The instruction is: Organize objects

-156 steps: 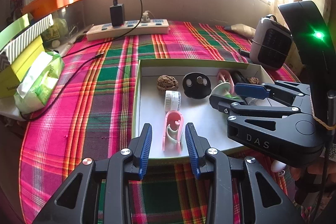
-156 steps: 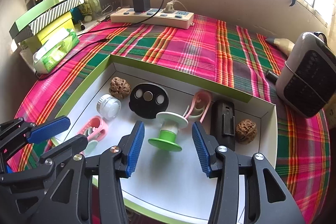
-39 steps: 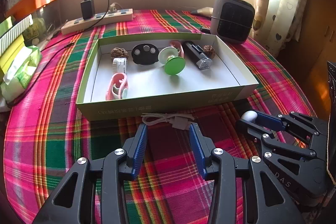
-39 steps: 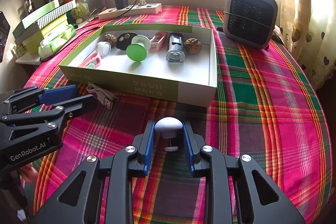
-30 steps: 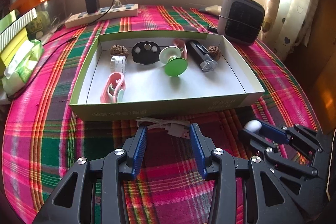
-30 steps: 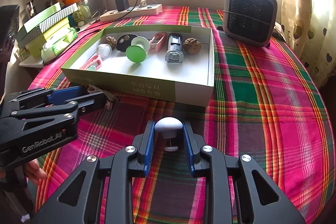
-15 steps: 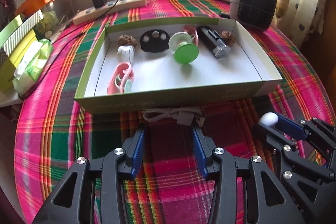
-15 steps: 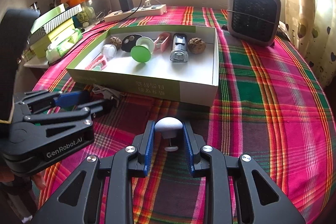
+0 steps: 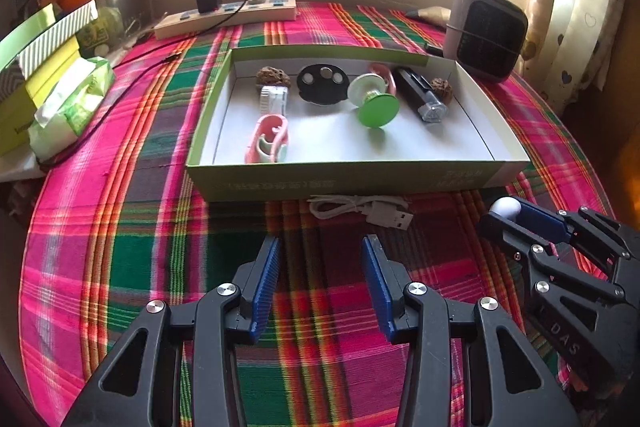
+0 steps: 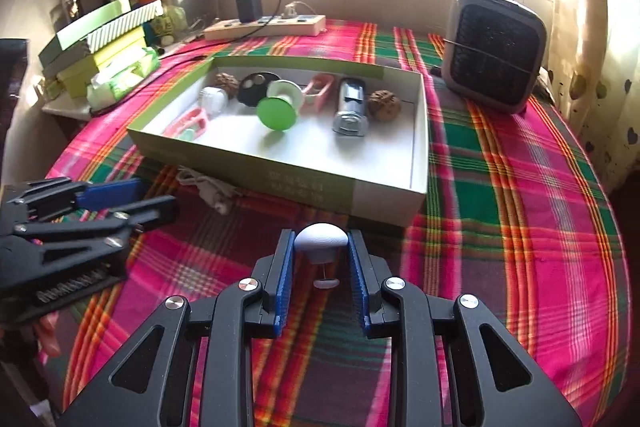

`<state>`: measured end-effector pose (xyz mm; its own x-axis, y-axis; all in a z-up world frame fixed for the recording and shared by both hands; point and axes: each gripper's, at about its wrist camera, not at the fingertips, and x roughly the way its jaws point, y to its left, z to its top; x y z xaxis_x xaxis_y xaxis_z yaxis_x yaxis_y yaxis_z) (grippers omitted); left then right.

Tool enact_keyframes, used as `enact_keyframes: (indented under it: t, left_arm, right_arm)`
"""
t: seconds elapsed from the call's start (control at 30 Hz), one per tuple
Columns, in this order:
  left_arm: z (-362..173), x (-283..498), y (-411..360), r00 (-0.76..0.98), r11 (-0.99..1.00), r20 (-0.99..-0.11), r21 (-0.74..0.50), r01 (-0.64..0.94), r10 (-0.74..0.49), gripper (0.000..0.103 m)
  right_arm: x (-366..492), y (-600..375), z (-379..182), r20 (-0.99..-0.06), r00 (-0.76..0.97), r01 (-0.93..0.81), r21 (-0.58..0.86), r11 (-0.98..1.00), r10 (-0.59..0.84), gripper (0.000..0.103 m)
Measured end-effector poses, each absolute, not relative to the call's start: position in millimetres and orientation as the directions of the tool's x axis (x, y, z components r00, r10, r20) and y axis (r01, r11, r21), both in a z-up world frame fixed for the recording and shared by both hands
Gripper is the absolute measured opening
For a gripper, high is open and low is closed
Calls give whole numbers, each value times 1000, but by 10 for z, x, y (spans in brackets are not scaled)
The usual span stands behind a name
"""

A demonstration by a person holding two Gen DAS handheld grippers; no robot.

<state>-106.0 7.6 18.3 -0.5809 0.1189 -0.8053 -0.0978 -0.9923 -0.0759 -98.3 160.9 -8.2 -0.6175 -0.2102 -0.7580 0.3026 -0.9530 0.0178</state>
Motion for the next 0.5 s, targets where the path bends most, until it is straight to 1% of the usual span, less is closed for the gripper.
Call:
enact_keyframes:
  t: [0.17, 0.27, 0.37, 0.5]
  left_arm:
    - [176, -1119, -78, -596, -986, -786, -142, -84, 164, 41]
    - [168, -1182, -101, -597, -978, -775, -181, -107, 209, 41]
    - [172, -1200, -88, -609, -973, -759, -190, -130, 230, 41]
    - [137, -1249, -12, -599, -959, -750, -196, -204, 280, 41]
  right_arm:
    - [-1021, 1628, -109, -768, -613, 290, 0, -957, -186, 27]
    - [-1033, 1623, -145, -778, -604, 283, -10, -959, -170, 27]
    - [-1030, 1630, -156, -779, -604, 280, -8, -960, -170, 27]
    - [-1043, 1637, -159, -781, -601, 277, -3, -961, -171, 28]
